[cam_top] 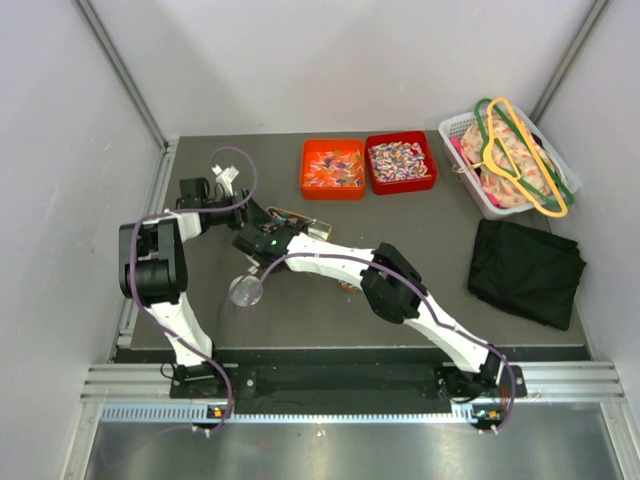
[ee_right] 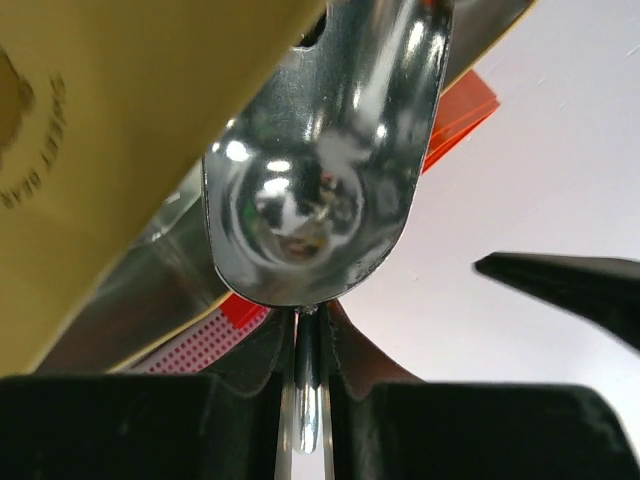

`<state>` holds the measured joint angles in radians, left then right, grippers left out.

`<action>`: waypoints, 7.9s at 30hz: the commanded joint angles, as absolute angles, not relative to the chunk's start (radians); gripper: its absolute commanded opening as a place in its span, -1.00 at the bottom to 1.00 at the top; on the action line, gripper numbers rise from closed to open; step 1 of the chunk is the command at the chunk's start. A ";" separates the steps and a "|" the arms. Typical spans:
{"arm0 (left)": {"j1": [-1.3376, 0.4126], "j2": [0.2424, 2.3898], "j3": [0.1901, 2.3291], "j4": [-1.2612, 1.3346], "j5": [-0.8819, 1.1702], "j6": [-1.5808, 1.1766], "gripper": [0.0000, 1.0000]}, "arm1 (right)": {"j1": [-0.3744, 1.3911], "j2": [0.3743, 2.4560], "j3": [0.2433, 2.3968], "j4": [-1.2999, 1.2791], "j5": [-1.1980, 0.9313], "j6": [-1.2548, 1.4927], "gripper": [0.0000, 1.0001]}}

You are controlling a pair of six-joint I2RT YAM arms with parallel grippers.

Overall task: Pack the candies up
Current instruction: Scoop the fake candies from the storage box, then place the fake candies in the packing bottle, then adjust the spatula.

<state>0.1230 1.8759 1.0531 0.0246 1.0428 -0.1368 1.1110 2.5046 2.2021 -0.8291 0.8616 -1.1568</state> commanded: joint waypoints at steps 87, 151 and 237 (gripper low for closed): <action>0.249 1.848 1.341 -0.238 1.180 -0.051 0.98 | 0.847 1.401 1.252 -0.873 0.400 -0.807 -1.00; 0.232 1.827 1.367 -0.328 1.172 0.035 0.98 | 1.035 1.560 1.486 -1.117 0.730 -0.963 -1.00; 0.109 1.873 1.371 -0.205 1.256 -0.056 0.98 | 1.019 1.766 1.778 -0.814 0.365 -0.738 -1.00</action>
<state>0.0765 1.8599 1.3098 -0.1501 1.2629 -0.1463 0.9928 1.7889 1.7737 -0.7910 0.3637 -0.7254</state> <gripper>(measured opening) 0.990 0.090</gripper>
